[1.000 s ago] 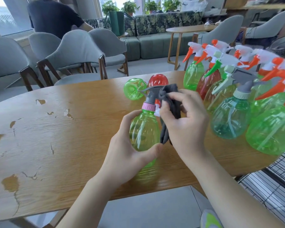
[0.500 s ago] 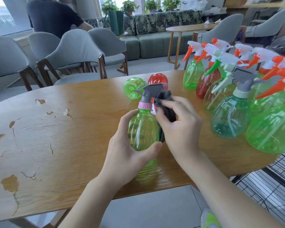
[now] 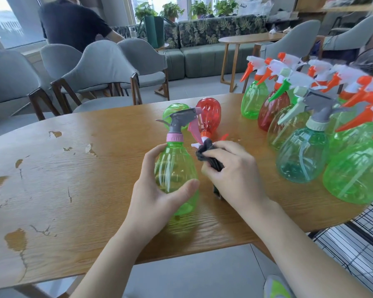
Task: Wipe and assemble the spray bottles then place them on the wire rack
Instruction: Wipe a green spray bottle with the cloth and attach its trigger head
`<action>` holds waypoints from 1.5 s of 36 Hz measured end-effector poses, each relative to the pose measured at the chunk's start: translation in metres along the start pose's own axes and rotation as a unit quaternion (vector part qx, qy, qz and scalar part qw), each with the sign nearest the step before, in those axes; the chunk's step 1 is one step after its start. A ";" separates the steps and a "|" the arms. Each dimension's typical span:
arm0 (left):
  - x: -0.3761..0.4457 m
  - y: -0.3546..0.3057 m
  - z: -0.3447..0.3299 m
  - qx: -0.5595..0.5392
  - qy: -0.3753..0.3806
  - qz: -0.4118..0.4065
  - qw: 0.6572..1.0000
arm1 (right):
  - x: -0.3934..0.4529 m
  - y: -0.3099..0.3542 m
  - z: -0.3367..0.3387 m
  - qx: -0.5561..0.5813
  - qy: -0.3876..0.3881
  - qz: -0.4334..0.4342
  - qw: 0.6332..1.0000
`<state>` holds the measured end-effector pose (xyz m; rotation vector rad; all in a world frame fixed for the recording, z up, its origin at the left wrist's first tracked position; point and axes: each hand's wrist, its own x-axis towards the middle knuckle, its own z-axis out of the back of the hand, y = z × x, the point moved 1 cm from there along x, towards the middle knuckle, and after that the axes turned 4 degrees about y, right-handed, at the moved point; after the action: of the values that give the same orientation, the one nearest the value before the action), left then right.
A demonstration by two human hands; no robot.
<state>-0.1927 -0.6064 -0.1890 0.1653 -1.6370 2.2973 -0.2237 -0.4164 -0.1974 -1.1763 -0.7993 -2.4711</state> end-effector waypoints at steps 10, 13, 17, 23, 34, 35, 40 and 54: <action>-0.001 -0.002 0.005 0.004 0.053 -0.006 0.999 | 0.026 0.012 0.031 0.354 -0.091 -0.301 0.881; -0.002 -0.007 -0.001 0.028 0.065 -0.014 0.997 | 0.031 0.019 0.026 0.423 -0.086 -0.325 0.842; -0.003 -0.010 -0.006 0.044 0.061 -0.014 0.997 | 0.029 0.029 0.017 0.429 -0.071 -0.332 0.837; -0.001 -0.011 -0.009 0.067 0.046 -0.017 0.997 | 0.023 0.031 0.017 0.401 -0.047 -0.307 0.862; 0.000 -0.014 -0.011 0.101 0.058 -0.051 0.992 | 0.015 0.026 0.022 0.340 -0.016 -0.272 0.900; 0.000 -0.013 -0.012 0.104 0.058 -0.055 0.991 | 0.015 0.027 0.022 0.339 -0.021 -0.268 0.902; 0.000 -0.008 -0.009 0.081 0.045 -0.041 0.995 | 0.008 0.024 0.014 0.296 0.040 -0.250 0.921; 0.005 -0.005 0.009 0.222 0.033 -0.077 0.971 | 0.031 0.009 0.049 0.118 -0.024 -0.206 0.971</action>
<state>-0.1967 -0.6125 -0.1805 0.3015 -1.0169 2.4794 -0.2082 -0.3948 -0.1451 -1.0726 -1.4339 -2.5670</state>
